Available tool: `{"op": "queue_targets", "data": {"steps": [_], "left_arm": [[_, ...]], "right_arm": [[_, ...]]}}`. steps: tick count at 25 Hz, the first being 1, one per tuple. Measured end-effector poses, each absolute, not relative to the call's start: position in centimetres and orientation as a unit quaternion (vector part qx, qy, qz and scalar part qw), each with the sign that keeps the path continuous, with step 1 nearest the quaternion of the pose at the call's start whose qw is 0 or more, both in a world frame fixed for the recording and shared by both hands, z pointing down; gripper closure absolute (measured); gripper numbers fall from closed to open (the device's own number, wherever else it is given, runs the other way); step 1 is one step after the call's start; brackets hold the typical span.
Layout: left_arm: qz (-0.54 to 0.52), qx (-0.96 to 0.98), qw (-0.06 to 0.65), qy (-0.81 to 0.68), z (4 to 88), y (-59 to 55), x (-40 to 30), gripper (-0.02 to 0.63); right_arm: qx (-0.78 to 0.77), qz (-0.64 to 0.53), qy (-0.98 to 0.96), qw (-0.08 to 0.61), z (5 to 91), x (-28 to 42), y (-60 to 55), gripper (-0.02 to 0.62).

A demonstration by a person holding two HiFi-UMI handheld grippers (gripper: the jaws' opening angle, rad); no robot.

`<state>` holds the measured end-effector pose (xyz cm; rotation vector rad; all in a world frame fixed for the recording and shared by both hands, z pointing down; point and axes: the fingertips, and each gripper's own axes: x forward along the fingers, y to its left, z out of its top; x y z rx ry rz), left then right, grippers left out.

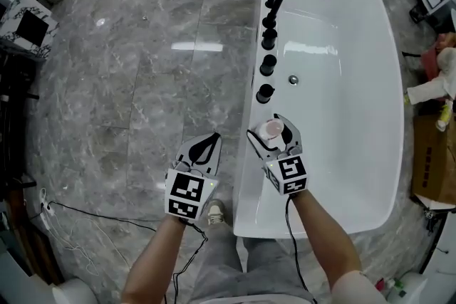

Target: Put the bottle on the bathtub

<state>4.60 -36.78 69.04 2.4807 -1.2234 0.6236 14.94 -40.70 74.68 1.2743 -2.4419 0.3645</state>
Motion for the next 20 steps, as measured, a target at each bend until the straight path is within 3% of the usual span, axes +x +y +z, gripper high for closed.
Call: {"op": "queue_targets", "data": {"steps": [8,11,20], "left_arm": [[0.226,0.859,0.177,-0.424,69.1,-36.7,4.0,0.584],[0.223,0.859,0.181,-0.424,67.8,-36.7,3.9,0.584],[0.22,0.865,0.167,-0.42,60.7,-35.4,3.6,0.584]], "right_arm": [[0.449,0.141,-0.857,0.209,74.6,13.8,-41.4,0.224],[0.444,0.171,-0.853,0.215,73.8,13.8,-41.3,0.184],[0.459,0.165,-0.853,0.185,62.7,14.4,-39.3,0.184]]}}
